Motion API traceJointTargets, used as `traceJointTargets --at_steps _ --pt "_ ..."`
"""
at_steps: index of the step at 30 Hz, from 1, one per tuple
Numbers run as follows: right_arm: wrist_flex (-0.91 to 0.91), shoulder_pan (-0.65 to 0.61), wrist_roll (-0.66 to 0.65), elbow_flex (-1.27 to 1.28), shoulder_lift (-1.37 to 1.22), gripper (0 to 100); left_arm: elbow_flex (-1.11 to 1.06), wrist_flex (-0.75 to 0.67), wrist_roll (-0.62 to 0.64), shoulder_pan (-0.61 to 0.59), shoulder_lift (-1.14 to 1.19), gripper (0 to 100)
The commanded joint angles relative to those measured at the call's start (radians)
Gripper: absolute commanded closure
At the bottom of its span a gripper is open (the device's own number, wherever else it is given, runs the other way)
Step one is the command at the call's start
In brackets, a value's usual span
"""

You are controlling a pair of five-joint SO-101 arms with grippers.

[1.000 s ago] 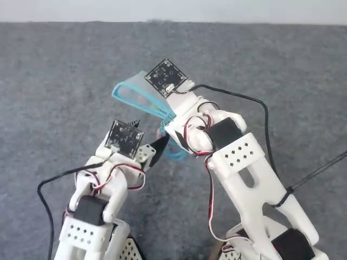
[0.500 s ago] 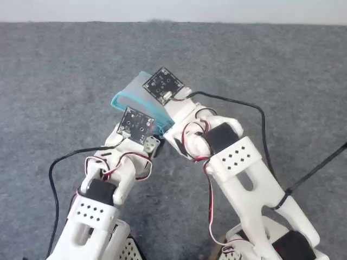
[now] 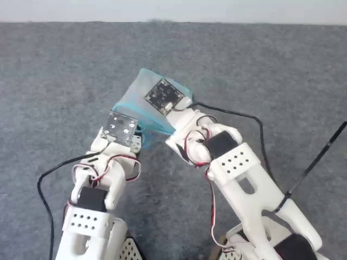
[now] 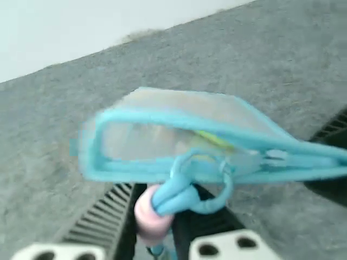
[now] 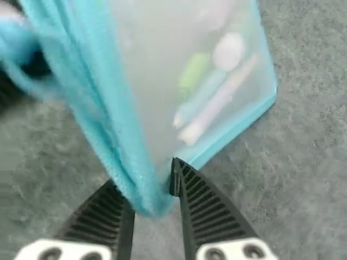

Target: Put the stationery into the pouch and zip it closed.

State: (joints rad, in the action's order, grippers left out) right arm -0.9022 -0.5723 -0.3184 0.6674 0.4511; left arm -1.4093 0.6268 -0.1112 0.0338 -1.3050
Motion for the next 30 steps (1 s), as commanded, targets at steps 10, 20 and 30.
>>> traceJointTargets --at_steps 10,20,30 --pt "0.05 0.179 -0.072 0.107 -0.018 99.1 -0.015 0.006 -0.008 -0.052 -0.086 99" --pt "0.082 0.34 -0.114 0.189 -0.018 99.1 -0.03 0.006 -0.008 -0.052 -0.086 99" --pt "0.12 0.378 -0.106 0.204 -0.019 99.1 -0.038 0.005 -0.009 -0.052 -0.086 99"
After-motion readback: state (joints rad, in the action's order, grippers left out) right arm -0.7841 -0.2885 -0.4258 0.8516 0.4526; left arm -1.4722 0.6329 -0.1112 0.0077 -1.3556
